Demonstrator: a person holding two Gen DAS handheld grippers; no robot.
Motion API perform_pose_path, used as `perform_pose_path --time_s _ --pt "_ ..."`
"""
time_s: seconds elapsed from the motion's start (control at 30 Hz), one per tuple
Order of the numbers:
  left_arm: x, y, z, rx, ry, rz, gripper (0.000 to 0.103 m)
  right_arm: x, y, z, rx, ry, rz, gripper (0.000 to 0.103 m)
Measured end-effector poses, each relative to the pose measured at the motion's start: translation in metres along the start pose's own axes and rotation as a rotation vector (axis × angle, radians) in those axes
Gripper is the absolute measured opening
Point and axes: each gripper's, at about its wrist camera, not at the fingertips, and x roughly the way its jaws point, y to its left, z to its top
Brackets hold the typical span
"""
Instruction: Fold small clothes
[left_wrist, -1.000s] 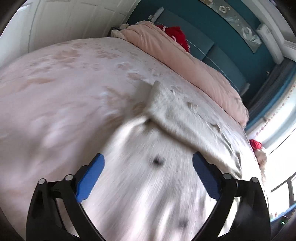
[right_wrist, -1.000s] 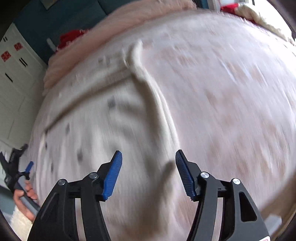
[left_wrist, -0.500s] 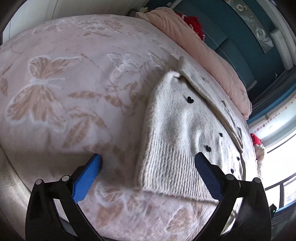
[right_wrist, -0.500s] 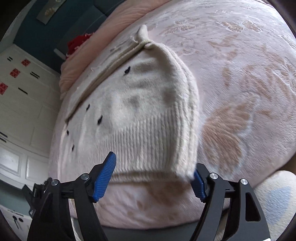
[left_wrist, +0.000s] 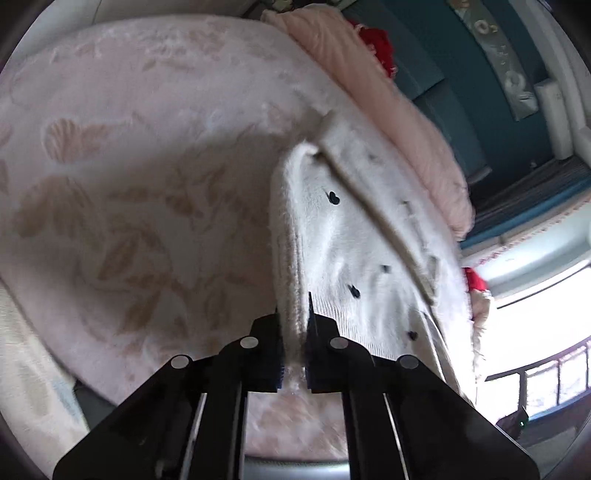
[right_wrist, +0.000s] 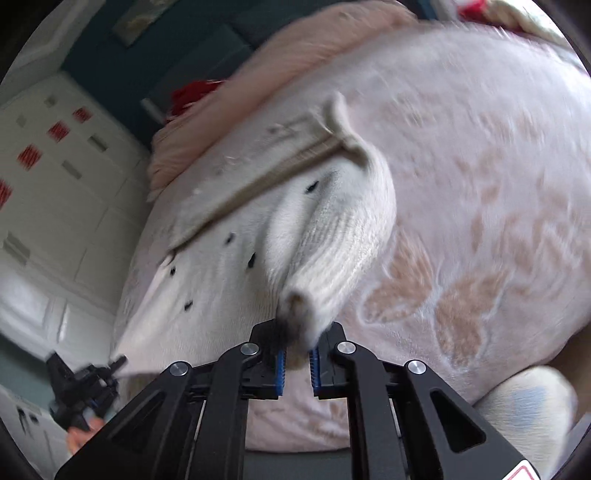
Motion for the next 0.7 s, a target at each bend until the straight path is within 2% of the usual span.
perform_pose_path --time_s 0.17,0.27,0.47,0.57,0.63,0.7 --pt "-0.054 -0.018 -0.011 0.134 0.014 -0.010 0.006 -0.049 0.016 -0.008 -0.194 0.053 -0.045 0.008" --pt "-0.082 -0.017 -0.034 0.210 0.060 0.009 0.006 -0.070 0.013 -0.021 -0.264 0.116 -0.062 0.008" --pt "-0.110 0.009 -0.101 0.326 0.254 0.100 0.006 -0.082 0.007 -0.096 -0.426 0.388 -0.121 0.005" --pt "-0.124 0.020 -0.122 0.346 0.315 0.128 0.006 -0.093 -0.003 -0.138 -0.430 0.509 -0.120 0.003" --pt "-0.131 0.025 -0.131 0.344 0.343 0.137 0.006 -0.102 -0.010 -0.155 -0.400 0.535 -0.118 0.003" --pt "-0.138 0.022 -0.130 0.364 0.341 0.139 0.006 -0.108 -0.012 -0.155 -0.383 0.512 -0.110 0.002"
